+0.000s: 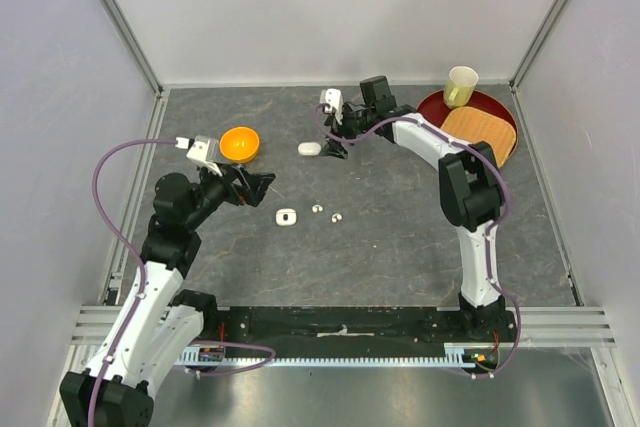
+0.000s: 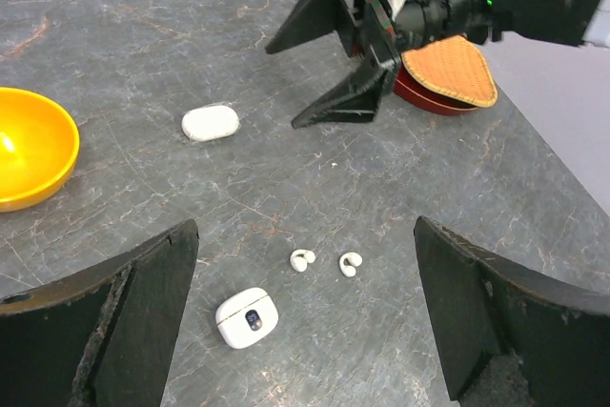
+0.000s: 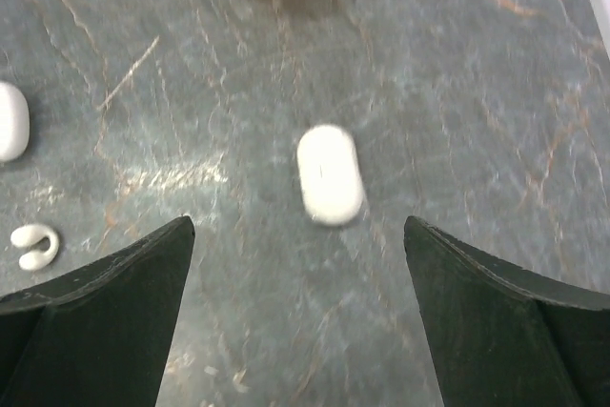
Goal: Insert the wireless bluetooth earbuds into the charging case
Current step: Pick up the charging case at the center of the board.
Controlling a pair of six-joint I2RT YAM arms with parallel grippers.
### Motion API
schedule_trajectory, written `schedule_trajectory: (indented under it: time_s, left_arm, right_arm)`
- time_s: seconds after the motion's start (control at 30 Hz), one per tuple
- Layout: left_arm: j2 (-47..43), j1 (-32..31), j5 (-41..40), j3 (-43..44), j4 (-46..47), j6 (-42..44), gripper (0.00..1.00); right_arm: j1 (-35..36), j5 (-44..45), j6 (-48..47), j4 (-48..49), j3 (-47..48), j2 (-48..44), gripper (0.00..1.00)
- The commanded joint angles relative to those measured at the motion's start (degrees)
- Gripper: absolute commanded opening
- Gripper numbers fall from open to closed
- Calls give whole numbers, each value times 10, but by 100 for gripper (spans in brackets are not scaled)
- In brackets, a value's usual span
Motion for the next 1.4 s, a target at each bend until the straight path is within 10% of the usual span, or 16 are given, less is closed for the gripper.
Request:
schedule_trajectory:
  time_s: [0.0, 0.9, 1.37]
  left_arm:
    - [-6, -1, -8, -7, 7, 28, 100]
    - [39, 0, -13, 9, 3, 39, 100]
    - [43, 0, -12, 13, 0, 38, 100]
  right_arm:
    - [-21, -172, 38, -6, 124, 71, 98]
    - [35, 59, -80, -243, 375, 278, 97]
    - [39, 76, -104, -254, 367, 286, 76]
